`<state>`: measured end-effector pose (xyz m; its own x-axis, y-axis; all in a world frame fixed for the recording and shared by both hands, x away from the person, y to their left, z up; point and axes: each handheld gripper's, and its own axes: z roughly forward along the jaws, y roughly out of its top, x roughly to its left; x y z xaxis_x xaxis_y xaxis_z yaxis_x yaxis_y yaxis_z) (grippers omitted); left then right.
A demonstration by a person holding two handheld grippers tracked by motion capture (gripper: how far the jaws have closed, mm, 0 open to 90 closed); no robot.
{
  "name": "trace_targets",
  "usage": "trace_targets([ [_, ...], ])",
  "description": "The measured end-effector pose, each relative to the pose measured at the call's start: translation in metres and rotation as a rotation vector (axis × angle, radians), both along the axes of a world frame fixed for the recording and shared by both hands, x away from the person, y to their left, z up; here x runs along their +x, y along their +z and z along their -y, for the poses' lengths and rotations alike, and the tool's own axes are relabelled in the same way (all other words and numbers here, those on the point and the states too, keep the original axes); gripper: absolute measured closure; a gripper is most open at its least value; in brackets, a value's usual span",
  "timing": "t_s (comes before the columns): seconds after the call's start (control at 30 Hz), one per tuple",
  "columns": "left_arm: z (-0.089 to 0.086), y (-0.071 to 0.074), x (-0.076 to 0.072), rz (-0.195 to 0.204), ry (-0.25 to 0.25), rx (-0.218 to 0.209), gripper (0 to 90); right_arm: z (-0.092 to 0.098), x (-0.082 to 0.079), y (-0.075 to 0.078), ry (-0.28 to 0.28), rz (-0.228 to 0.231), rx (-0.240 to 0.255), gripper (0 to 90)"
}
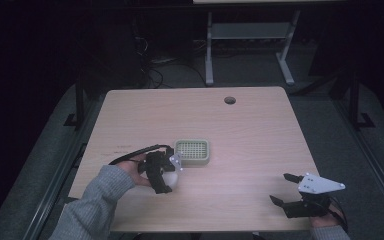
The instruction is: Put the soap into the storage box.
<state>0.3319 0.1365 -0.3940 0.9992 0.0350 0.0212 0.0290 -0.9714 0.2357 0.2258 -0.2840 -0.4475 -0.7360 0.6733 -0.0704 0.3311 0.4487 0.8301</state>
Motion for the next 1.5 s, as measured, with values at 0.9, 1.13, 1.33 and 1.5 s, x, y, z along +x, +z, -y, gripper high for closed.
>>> trace_targets([
  [0.9,0.021,0.019,0.033,-0.001,-0.002,-0.013,23.1,-0.002,-0.001,0.001,0.006,-0.004,0.008,13.7],
  [1.13,0.028,0.024,0.044,0.01,-0.004,-0.011,23.1,-0.001,-0.001,0.001,0.006,0.002,0.008,13.7],
  [1.33,0.035,0.027,0.054,0.009,-0.005,-0.008,23.1,0.0,-0.001,0.001,0.005,0.001,0.013,13.7],
  [1.5,0.041,0.026,0.063,0.004,-0.008,0.002,23.1,0.0,-0.001,0.001,-0.006,-0.001,0.017,13.7],
])
